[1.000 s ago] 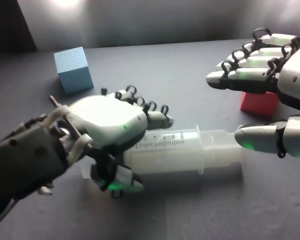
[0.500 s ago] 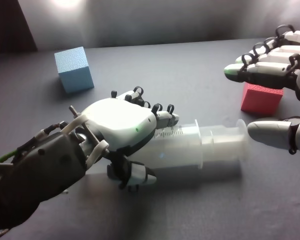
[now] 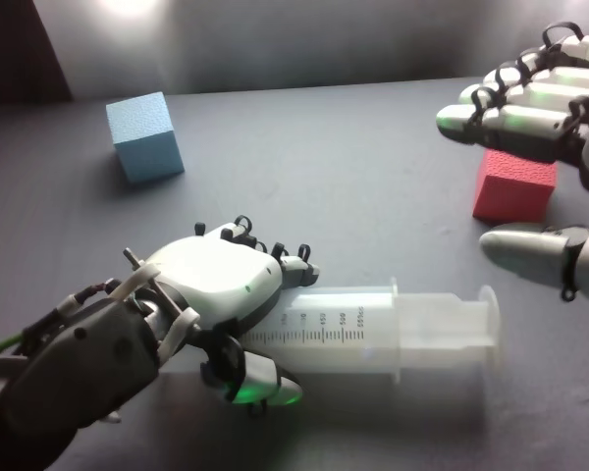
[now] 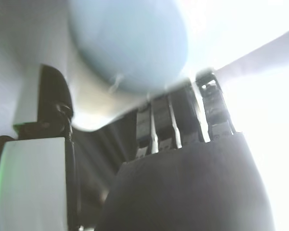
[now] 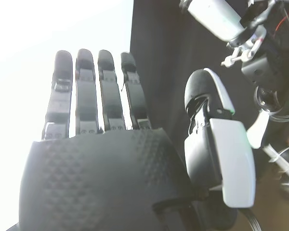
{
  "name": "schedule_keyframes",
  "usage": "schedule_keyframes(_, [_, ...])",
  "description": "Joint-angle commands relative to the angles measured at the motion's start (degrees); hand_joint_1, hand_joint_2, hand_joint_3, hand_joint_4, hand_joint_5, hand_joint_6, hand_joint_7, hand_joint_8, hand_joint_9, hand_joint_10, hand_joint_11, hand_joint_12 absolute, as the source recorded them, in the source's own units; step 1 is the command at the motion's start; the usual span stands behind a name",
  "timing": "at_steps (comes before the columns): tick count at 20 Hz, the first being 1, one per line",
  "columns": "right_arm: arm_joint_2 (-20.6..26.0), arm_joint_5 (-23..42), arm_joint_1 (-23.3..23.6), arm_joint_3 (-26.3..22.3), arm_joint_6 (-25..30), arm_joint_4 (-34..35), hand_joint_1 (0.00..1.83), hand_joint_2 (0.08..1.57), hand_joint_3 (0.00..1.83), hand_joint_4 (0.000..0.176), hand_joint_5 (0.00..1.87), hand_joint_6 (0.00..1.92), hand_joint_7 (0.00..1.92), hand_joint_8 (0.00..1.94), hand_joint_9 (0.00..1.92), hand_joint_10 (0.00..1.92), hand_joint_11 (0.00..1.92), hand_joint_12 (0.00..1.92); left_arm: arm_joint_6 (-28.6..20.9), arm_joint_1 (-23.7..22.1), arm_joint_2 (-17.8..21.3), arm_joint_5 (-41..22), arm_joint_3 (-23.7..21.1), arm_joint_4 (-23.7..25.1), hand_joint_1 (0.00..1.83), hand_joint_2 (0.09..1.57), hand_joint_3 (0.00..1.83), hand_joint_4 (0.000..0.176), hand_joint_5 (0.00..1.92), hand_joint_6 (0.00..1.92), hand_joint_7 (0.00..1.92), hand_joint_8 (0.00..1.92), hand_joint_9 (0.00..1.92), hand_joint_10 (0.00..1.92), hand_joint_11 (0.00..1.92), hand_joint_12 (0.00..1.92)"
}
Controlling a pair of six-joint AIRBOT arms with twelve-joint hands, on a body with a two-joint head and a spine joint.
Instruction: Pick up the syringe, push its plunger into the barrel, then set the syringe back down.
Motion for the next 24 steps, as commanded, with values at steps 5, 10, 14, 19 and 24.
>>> schedule_keyframes(5, [0.34, 9.02, 0.46, -0.37, -1.2, 1.39, 0.13, 1.3, 0.0, 0.0, 0.29, 0.01, 0.29, 0.01, 0.28, 0.01, 0.0, 0.69, 0.05, 1.29, -0.13, -2.08, -0.46, 1.68, 0.91, 1.07, 0.0, 0.0, 0.49, 0.03, 0.61, 0.02, 0.57, 0.04, 0.01, 1.04])
schedule_keyframes(10, [-0.71, 11.88, 0.13, -1.37, -1.18, 6.79, 0.13, 1.3, 0.0, 0.0, 0.27, 0.0, 0.26, 0.0, 0.25, 0.0, 0.0, 0.64, -0.23, 0.6, -0.19, -2.08, 0.37, 1.65, 0.9, 1.07, 0.0, 0.0, 0.5, 0.03, 0.62, 0.02, 0.58, 0.04, 0.03, 1.04])
schedule_keyframes(14, [-0.91, 12.91, -0.71, -2.26, -1.16, 9.93, 0.14, 1.3, 0.0, 0.0, 0.29, 0.0, 0.28, 0.0, 0.26, 0.0, 0.0, 0.67, 0.51, 0.05, -0.25, -2.08, 0.71, 0.64, 0.89, 1.09, 0.0, 0.0, 0.51, 0.03, 0.63, 0.01, 0.6, 0.05, 0.02, 1.07])
schedule_keyframes(19, [-1.71, 19.22, -6.25, -1.12, 1.36, 19.85, 0.13, 1.31, 0.0, 0.0, 0.25, 0.0, 0.23, 0.0, 0.22, 0.0, 0.0, 0.58, 0.71, -0.35, -0.54, -2.08, 1.07, -0.27, 0.86, 1.08, 0.0, 0.0, 0.53, 0.03, 0.65, 0.01, 0.61, 0.04, 0.04, 1.04])
schedule_keyframes(24, [-1.69, 19.14, -6.01, -1.64, 3.07, 22.73, 0.16, 1.3, 0.0, 0.0, 0.27, 0.0, 0.26, 0.0, 0.25, 0.0, 0.0, 0.62, 0.74, -0.87, -0.61, -2.08, 1.3, -0.54, 0.88, 1.08, 0.0, 0.0, 0.55, 0.03, 0.66, 0.02, 0.61, 0.04, 0.05, 1.04])
